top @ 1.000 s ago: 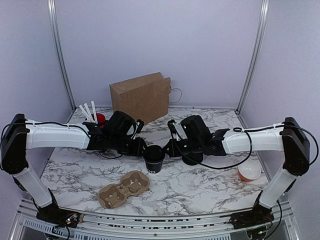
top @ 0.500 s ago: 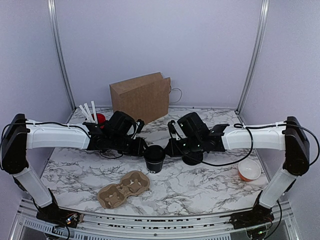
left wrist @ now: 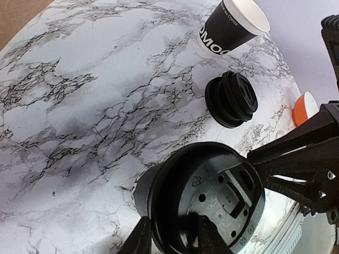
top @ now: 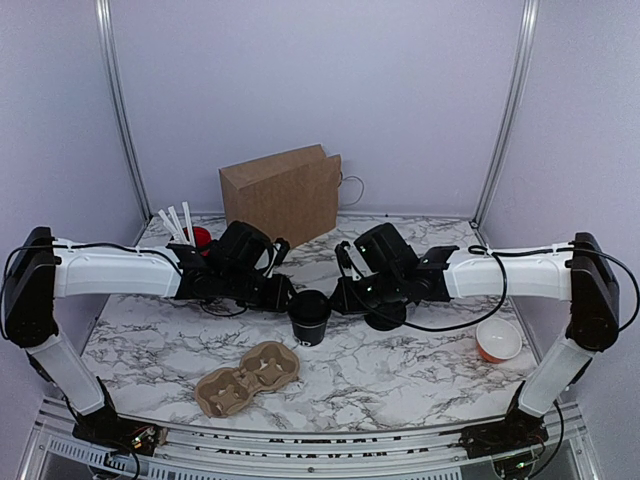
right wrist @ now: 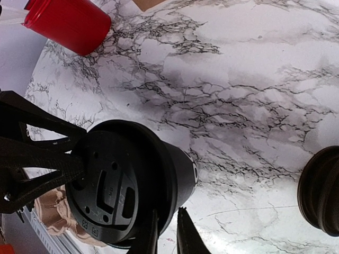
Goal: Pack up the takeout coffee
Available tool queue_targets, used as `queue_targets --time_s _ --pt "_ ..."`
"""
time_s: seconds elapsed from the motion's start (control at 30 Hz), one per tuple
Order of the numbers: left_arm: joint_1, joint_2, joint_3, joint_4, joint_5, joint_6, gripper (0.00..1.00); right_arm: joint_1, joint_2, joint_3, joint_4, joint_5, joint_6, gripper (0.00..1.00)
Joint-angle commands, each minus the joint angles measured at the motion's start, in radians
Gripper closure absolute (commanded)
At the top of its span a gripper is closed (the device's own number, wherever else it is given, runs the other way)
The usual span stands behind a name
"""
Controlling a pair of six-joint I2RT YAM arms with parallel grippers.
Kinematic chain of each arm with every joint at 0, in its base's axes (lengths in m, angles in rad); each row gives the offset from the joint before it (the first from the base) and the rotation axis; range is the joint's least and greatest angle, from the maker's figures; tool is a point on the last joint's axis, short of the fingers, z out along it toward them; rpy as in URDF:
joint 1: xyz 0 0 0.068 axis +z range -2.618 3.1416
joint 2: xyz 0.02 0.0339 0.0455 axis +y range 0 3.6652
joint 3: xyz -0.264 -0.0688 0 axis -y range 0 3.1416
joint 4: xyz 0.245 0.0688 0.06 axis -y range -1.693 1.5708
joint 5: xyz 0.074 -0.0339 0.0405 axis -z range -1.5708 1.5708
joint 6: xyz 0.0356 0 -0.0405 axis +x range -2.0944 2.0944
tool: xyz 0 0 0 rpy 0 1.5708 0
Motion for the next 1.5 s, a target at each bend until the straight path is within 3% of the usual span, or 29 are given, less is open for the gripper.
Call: queue_targets --time_s 0.0,0.3,1.13,1.47 --pt "-0.003 0.046 0.001 -0.074 -0.003 0.013 0.71 0.021 0.003 -0.018 -0.025 -0.062 -0.007 0.88" --pt "-0.003 0.048 0.004 -0.075 -0.005 0.014 0.71 0.059 0.020 -0.094 0.005 -0.091 0.033 0.90" --pt "0.006 0.032 0.116 -0.144 -0.036 0.080 0.68 0.046 -0.057 0.078 -0.045 0.090 0.045 0.87" --pt "0.007 0.008 0.156 -0.193 -0.052 0.093 0.66 0.026 -0.029 0.176 -0.130 0.033 -0.150 0.77"
